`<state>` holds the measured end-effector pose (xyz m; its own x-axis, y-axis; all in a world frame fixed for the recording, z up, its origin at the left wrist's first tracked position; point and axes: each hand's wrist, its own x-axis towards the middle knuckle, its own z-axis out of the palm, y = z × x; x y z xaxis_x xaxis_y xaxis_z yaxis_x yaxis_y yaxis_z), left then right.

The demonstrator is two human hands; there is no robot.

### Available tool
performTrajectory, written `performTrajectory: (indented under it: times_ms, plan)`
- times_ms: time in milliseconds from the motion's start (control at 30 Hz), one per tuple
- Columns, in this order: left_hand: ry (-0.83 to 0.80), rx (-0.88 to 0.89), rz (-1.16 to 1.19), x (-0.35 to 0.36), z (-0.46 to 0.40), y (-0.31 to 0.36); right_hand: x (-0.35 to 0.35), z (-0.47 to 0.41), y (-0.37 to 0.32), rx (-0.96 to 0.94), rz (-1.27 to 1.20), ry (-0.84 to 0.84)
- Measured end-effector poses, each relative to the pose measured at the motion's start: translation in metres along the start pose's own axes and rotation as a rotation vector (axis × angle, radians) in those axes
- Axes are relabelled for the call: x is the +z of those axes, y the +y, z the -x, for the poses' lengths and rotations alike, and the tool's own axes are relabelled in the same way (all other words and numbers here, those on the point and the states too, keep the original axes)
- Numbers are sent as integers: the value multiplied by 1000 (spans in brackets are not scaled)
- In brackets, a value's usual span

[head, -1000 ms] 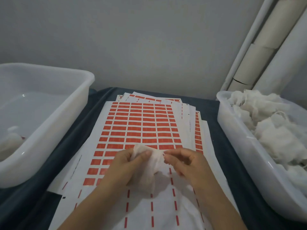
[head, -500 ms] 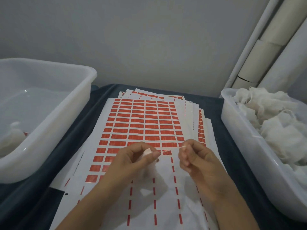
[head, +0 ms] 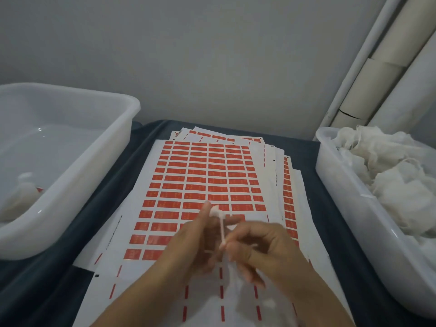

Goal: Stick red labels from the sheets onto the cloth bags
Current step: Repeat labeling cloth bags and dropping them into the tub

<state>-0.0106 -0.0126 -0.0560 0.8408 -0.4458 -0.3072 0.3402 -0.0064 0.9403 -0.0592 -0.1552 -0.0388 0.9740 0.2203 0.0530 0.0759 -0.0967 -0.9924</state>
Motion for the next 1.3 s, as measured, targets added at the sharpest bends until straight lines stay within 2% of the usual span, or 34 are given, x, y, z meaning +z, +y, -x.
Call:
performTrajectory:
  times_ms: [67, 100, 167, 233, 300, 400, 500, 600, 700, 800, 900, 1033, 1300]
  plan:
    - [-4, -42, 167, -10, -3, 3, 3, 0, 2, 46, 92, -99]
    - [-22, -33, 269, -15, -3, 4, 3, -1, 3, 67, 140, -91]
    - [-94, -22, 487, -26, -1, 7, -3, -4, 5, 108, 244, -2]
    - [-154, -2, 566, -32, -1, 7, -14, -5, 7, 135, 327, 178]
    - [-193, -4, 462, -33, 0, 8, -22, -6, 8, 115, 354, 335]
    - [-248, -96, 149, -23, -2, 7, -14, -9, 10, -28, 375, 437]
    - [-284, -212, -72, -12, -8, 6, 4, -11, 18, -183, 441, 349]
    - [-244, -210, -185, -9, -8, 9, 13, -11, 23, -127, 320, 247]
    - [-275, 14, -287, -12, -2, 5, 12, -12, 23, -51, 316, 377]
    - [-190, 190, -331, -9, 2, 3, 8, -12, 22, -20, 292, 476]
    - [-197, 262, -342, -7, 3, 2, 5, -13, 17, 21, 177, 450]
    - [-208, 287, -341, -9, 5, 0, 1, -15, 12, 80, 53, 408]
    - [-201, 288, -359, -9, 5, -1, -2, -11, 14, 85, 127, 361]
